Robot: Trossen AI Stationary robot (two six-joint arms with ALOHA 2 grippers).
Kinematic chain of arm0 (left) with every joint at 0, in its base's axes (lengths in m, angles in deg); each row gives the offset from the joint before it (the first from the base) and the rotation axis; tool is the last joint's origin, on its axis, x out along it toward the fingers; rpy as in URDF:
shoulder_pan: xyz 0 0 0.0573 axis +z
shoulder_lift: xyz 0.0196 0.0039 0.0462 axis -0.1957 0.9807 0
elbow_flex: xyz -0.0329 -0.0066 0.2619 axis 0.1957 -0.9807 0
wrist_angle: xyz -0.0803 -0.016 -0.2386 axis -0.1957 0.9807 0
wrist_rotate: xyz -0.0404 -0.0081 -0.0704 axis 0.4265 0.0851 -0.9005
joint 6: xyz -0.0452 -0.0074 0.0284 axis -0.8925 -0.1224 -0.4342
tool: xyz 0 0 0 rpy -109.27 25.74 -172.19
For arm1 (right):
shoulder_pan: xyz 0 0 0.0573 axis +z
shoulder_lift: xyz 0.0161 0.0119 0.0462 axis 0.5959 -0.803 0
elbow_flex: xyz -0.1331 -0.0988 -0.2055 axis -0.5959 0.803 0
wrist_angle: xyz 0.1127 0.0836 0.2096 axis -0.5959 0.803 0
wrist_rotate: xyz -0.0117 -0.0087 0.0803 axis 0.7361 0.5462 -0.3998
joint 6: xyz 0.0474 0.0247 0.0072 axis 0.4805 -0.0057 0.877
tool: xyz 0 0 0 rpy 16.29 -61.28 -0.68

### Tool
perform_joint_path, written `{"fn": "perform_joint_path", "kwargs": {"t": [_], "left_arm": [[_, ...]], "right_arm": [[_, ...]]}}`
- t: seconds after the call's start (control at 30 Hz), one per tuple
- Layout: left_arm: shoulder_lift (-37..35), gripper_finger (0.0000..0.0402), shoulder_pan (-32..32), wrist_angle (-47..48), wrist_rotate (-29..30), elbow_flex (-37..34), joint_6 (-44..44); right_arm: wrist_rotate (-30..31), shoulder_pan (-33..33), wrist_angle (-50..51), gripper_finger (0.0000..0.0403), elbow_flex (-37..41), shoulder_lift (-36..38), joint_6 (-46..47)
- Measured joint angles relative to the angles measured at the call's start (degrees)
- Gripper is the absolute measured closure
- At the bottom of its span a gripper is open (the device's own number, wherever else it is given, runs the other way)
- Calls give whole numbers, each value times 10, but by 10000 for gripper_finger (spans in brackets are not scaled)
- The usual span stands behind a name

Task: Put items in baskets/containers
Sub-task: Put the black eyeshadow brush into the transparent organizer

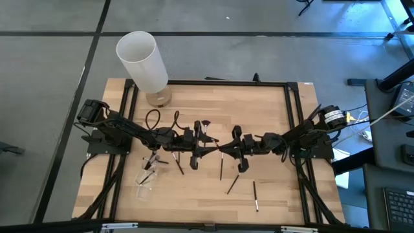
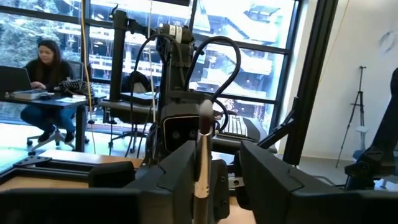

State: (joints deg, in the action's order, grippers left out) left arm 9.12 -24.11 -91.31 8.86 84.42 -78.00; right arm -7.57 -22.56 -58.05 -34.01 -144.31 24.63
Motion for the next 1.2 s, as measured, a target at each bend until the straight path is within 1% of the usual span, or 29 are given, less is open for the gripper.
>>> {"fn": "perform_joint_path", "kwargs": {"t": [0.17,0.3,0.47,0.57,0.67,0.8,0.9,1.0,1.07,1.13,1.2], "left_arm": [[0,330,0,0,11,0,-1],[0,356,0,4,18,0,-3],[0,371,0,20,26,1,-5],[-8,370,-3,58,56,1,-5],[-28,369,-7,132,108,1,-5],[-69,371,-13,246,185,1,-15],[-103,371,-22,336,230,1,-44],[-134,370,-34,439,257,1,-97],[-151,371,-45,514,259,1,-154],[-167,371,-61,607,242,1,-218],[-185,370,-77,690,181,1,-279]], "right_arm": [[-3,0,-2,369,0,0,0],[-5,0,-4,369,0,0,1],[-6,0,6,369,0,0,23],[-5,-7,30,361,0,0,37],[-3,-18,60,339,0,1,59],[-4,-32,97,294,0,2,81],[14,-47,138,261,0,2,123],[16,-67,176,238,0,2,169],[15,-77,196,229,0,3,194],[10,-84,215,226,0,7,204],[10,-88,237,226,0,15,205]]}}
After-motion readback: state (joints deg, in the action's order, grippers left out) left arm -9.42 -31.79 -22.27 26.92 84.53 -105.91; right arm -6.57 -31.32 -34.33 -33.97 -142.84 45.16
